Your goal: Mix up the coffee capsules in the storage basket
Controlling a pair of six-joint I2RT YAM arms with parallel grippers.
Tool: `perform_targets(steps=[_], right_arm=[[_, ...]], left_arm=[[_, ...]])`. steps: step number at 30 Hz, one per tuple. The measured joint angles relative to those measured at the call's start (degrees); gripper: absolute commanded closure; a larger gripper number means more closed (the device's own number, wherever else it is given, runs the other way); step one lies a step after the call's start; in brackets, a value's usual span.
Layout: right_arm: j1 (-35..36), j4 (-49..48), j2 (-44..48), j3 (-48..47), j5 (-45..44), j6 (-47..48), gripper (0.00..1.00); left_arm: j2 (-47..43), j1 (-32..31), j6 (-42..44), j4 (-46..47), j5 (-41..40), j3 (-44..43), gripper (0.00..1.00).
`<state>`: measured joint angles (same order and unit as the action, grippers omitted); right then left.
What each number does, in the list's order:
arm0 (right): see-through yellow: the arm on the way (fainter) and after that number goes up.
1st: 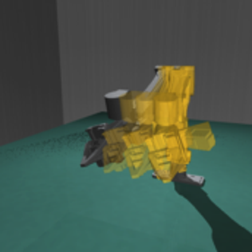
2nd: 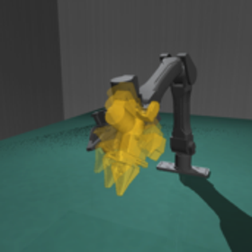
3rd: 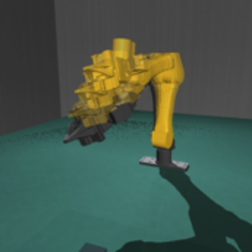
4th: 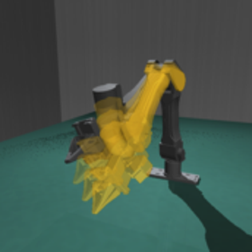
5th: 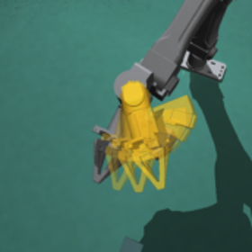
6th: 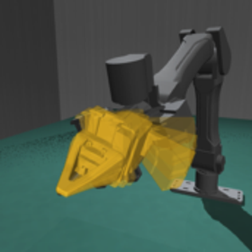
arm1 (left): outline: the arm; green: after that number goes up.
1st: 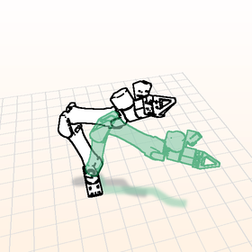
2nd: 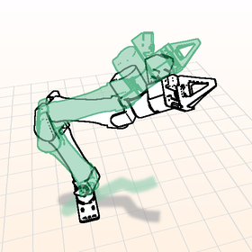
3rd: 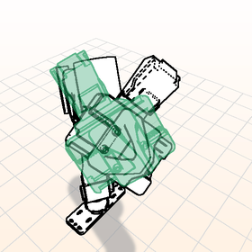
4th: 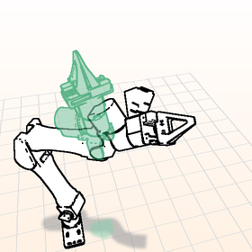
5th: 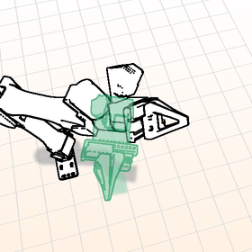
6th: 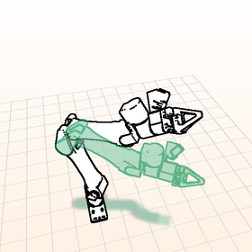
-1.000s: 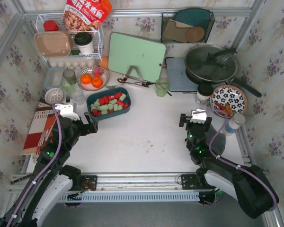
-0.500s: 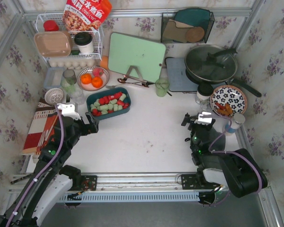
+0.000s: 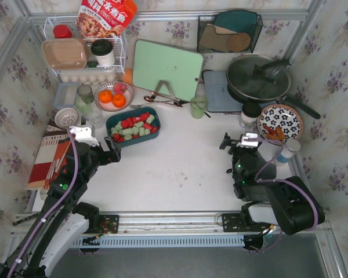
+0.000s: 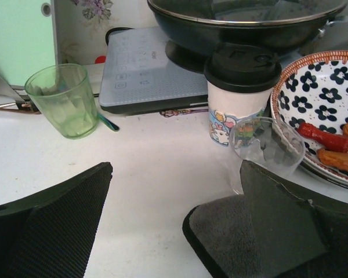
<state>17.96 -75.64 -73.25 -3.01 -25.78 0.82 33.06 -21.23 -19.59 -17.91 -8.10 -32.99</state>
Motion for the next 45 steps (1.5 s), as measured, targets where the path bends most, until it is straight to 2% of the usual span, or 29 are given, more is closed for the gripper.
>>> perform_targets(steps=[12,16,19,21,25,34,45], right_arm=[[-5.53,6.86,-0.42,-3.82,5.70,-1.01,0.00],[-6.69,0.81,-5.01,-1.29,8.11,1.38,0.00],[-7.15,-8.20,-13.49,1.66,11.23,3.50,0.00],[-7.30,-8.98,-16.92,2.73,12.98,4.66,0.00],[-8.26,-10.97,-17.55,2.03,15.45,5.35,0.00],[-9.38,-10.80,-16.22,-2.60,15.10,4.20,0.00],[-10.95,-4.52,-15.87,-7.02,11.15,0.72,0.00]], left_arm=[[-0.20,0.00,0.00,-0.04,0.00,0.02,0.01],[-0.68,0.00,0.00,-0.04,0.02,0.02,0.01],[-0.87,0.00,0.00,-0.02,0.02,0.02,0.01],[-0.81,0.00,0.00,-0.02,0.02,0.02,0.01],[-0.20,0.00,0.02,-0.02,0.00,0.02,0.01],[1.99,0.00,0.09,0.24,-0.07,0.37,0.01],[3.52,0.00,0.46,1.77,-2.25,1.55,0.01]])
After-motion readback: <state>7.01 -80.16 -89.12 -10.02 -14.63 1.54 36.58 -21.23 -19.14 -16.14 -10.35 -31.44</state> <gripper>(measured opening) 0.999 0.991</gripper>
